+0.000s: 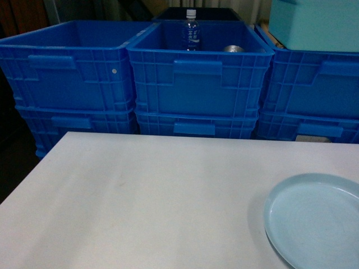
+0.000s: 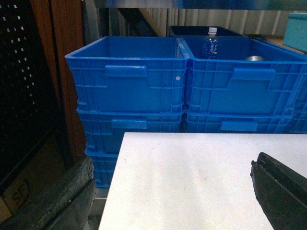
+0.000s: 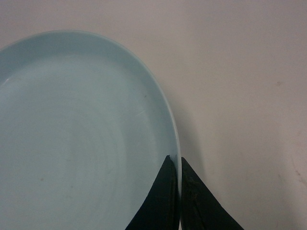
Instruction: Place blue tray on left shelf second layer neatly
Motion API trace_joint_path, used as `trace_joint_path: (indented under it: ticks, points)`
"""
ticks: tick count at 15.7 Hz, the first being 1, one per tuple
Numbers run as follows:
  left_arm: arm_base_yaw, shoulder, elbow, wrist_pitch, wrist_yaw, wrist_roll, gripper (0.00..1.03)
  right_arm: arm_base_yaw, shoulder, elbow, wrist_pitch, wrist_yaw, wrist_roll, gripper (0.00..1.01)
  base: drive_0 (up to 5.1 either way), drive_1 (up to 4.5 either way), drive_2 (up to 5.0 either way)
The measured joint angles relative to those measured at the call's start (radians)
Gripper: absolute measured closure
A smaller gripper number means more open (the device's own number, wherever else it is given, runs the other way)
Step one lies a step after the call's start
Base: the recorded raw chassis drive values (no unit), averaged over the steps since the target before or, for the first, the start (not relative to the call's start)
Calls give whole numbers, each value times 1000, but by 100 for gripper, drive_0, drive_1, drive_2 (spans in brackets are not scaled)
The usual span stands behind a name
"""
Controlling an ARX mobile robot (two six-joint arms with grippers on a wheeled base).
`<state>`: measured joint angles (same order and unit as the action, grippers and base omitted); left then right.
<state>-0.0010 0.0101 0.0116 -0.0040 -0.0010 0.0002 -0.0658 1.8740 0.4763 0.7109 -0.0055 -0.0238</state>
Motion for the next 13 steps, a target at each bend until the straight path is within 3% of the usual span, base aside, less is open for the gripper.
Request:
trace_joint_path:
  ticks: [8,13]
  points:
    - [0,0,0,0,0,0,5,-23,-210,-71,-38,-112,-3,99,0,0,0]
    - [0,0,0,0,0,0,5,-68,-452,-162,19,-232,3,99,0,0,0]
